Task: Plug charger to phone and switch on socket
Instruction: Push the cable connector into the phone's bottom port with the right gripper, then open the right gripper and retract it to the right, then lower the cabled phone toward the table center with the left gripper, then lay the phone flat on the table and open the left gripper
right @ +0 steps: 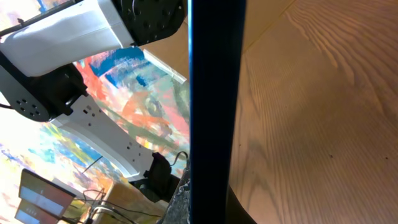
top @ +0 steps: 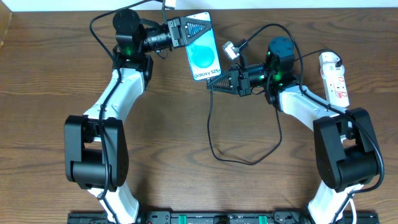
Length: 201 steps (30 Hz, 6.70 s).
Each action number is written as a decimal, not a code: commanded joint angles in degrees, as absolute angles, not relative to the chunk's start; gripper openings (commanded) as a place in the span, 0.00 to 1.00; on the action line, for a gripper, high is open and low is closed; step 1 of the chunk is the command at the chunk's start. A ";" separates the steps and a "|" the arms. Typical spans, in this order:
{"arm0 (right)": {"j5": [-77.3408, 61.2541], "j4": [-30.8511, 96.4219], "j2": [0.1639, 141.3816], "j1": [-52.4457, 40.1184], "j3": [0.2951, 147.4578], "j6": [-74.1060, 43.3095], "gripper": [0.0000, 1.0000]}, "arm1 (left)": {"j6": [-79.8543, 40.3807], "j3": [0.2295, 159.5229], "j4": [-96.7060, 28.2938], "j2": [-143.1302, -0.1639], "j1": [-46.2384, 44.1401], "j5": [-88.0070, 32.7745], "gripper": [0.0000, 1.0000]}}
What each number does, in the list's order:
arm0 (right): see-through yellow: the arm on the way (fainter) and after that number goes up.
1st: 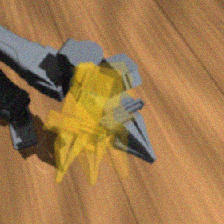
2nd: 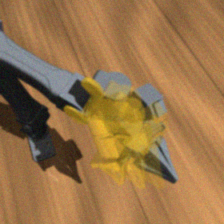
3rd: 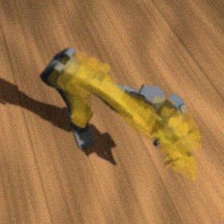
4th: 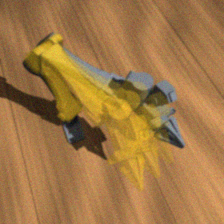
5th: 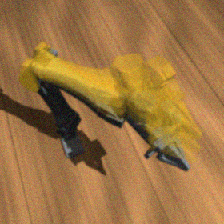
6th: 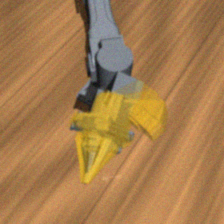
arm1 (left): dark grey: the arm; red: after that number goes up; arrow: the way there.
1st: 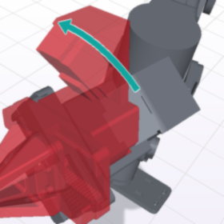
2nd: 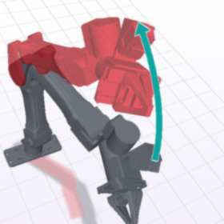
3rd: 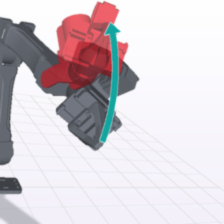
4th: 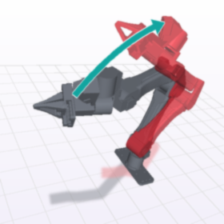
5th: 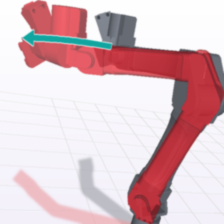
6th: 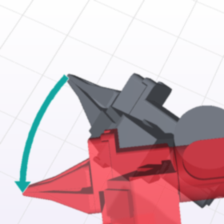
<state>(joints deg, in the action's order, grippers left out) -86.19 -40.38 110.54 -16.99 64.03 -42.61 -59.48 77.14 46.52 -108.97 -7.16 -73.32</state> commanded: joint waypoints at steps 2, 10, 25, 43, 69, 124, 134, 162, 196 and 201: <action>-80.40 -41.47 110.76 -15.03 64.82 -42.81 0.01 | -59.20 77.84 46.61 -107.90 -8.45 -79.99 0.07; -80.05 -41.65 110.76 -15.05 64.82 -42.83 0.01 | -59.18 77.84 46.61 -107.90 -8.45 -80.38 0.07; -84.44 -43.11 110.76 -15.07 64.82 -41.32 0.99 | -58.83 77.84 46.09 -107.90 -4.86 -79.53 0.07; -49.47 -5.48 110.56 -2.50 64.82 -37.45 0.96 | -58.78 77.84 41.15 -107.90 -3.86 -77.76 0.07; 3.97 23.18 79.83 -0.40 64.84 -30.74 0.99 | -27.40 77.78 -13.26 -109.40 -10.41 -48.51 0.07; 3.95 23.46 79.83 -0.43 64.82 -30.76 0.99 | -36.58 77.73 -6.04 -128.49 -16.86 -44.86 0.64; 3.95 23.59 79.83 -0.43 64.82 -30.76 0.99 | -36.51 77.73 -9.30 -128.49 -16.86 -36.47 0.84; 3.92 23.62 79.83 -0.47 64.82 -30.79 0.99 | -36.53 78.04 -12.84 -128.49 -18.09 -28.64 0.89; 2.39 23.68 79.83 -0.47 64.82 -30.79 0.99 | -36.77 78.35 -18.48 -128.49 -22.13 -18.31 0.89; 2.39 23.83 79.83 -0.47 64.82 -30.79 0.99 | -36.77 78.35 -18.61 -128.49 -23.62 -16.97 0.89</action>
<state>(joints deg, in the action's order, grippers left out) 2.35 23.59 80.09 -0.64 64.49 -31.53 -37.26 82.28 -15.40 -122.45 -22.63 -23.38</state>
